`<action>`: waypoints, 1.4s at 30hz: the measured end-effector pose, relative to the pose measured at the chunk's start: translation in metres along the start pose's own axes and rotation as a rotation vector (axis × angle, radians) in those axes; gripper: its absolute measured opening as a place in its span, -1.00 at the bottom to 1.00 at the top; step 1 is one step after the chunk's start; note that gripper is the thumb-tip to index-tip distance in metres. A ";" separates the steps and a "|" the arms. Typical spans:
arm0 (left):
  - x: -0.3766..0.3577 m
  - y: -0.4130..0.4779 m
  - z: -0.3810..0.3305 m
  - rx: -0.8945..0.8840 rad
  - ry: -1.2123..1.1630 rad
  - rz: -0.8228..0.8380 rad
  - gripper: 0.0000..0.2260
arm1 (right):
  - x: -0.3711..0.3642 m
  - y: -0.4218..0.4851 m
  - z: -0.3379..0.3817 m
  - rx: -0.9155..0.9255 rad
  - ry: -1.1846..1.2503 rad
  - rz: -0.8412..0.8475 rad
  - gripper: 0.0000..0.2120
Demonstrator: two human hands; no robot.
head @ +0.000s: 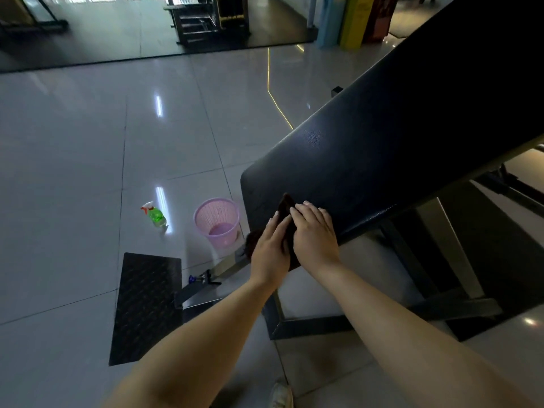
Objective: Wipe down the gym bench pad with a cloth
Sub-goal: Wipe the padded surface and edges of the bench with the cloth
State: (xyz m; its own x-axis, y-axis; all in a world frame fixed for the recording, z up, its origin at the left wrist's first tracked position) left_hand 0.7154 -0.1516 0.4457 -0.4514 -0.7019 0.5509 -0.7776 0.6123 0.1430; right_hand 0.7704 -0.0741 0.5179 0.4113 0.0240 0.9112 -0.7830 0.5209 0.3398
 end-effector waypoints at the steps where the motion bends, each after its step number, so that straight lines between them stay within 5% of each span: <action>1: 0.002 0.000 0.011 0.028 0.001 -0.017 -0.51 | -0.002 0.000 0.000 0.013 -0.009 0.017 -0.57; 7: 0.007 -0.017 0.061 0.406 -0.257 -0.157 -0.53 | -0.006 0.009 0.003 0.064 -0.020 0.090 -0.51; 17: -0.002 0.036 0.037 0.167 -0.127 -0.075 -0.57 | -0.013 0.050 0.007 0.146 -0.175 0.161 -0.59; 24: 0.002 0.088 0.087 0.403 -0.208 -0.132 -0.54 | -0.025 0.053 0.012 0.157 -0.233 0.195 -0.60; 33: -0.008 0.001 0.092 0.456 -0.262 -0.173 -0.57 | -0.029 0.054 0.016 0.171 -0.228 0.225 -0.57; 42: 0.004 0.086 0.055 0.361 -0.224 -0.182 -0.57 | -0.025 0.062 0.008 0.081 -0.086 0.130 -0.53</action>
State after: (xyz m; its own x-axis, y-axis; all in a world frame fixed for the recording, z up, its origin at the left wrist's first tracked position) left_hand 0.6232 -0.1219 0.4150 -0.3465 -0.8718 0.3463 -0.9375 0.3342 -0.0967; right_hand 0.7074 -0.0490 0.5182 0.2650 0.0117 0.9642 -0.8634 0.4481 0.2318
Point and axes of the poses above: each hand's wrist, its own y-axis towards the middle knuckle, its own x-axis out of the back of the hand, z = x × y, the point moved 9 cm from there along y, towards the middle knuckle, and after that the axes turned 6 degrees about -z, right-handed, at the moved point
